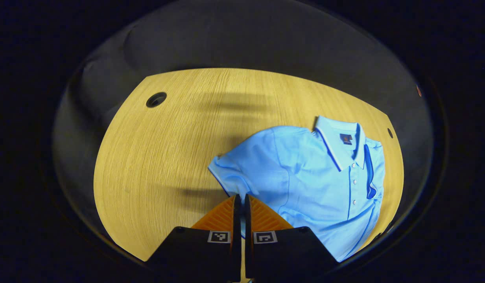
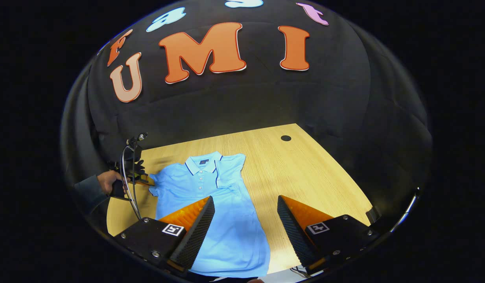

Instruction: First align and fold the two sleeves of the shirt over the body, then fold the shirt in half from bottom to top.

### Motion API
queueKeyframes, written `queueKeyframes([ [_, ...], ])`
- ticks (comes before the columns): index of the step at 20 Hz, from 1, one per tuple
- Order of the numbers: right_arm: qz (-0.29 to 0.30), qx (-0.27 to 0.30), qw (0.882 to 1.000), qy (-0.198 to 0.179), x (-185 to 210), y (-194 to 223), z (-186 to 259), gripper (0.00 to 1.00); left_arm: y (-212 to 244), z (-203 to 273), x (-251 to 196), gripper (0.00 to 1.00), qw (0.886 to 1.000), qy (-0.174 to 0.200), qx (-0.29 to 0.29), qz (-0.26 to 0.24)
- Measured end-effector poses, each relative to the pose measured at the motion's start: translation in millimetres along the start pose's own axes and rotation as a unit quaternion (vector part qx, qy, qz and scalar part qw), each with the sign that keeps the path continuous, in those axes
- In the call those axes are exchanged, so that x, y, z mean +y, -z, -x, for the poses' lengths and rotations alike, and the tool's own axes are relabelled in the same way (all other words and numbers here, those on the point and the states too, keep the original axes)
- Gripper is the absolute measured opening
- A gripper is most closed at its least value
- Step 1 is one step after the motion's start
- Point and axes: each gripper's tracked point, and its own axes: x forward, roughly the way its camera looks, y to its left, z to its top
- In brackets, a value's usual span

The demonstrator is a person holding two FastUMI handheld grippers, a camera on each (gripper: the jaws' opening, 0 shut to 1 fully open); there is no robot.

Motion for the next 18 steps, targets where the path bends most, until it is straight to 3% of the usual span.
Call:
queueKeyframes([
  [5, -0.010, -0.003, 1.000, 0.008, -6.1, 2.0, 7.4, 0.98, -30.7, 24.6, -37.3, 0.07, 0.997, 0.032, -0.052, -0.055],
  [15, -0.019, 0.004, 0.999, 0.041, -18.4, 22.8, 30.2, 0.98, -51.8, 28.4, -139.1, 0.07, 0.985, 0.102, -0.072, -0.118],
  [17, -0.020, 0.011, 0.999, 0.040, -19.9, 27.8, 32.1, 0.98, -52.3, 31.8, -160.4, 0.11, 0.981, 0.126, -0.074, -0.128],
  [18, -0.018, 0.014, 0.999, 0.039, -21.4, 28.8, 31.8, 0.98, -52.9, 33.2, -168.6, 0.27, 0.979, 0.137, -0.078, -0.131],
])
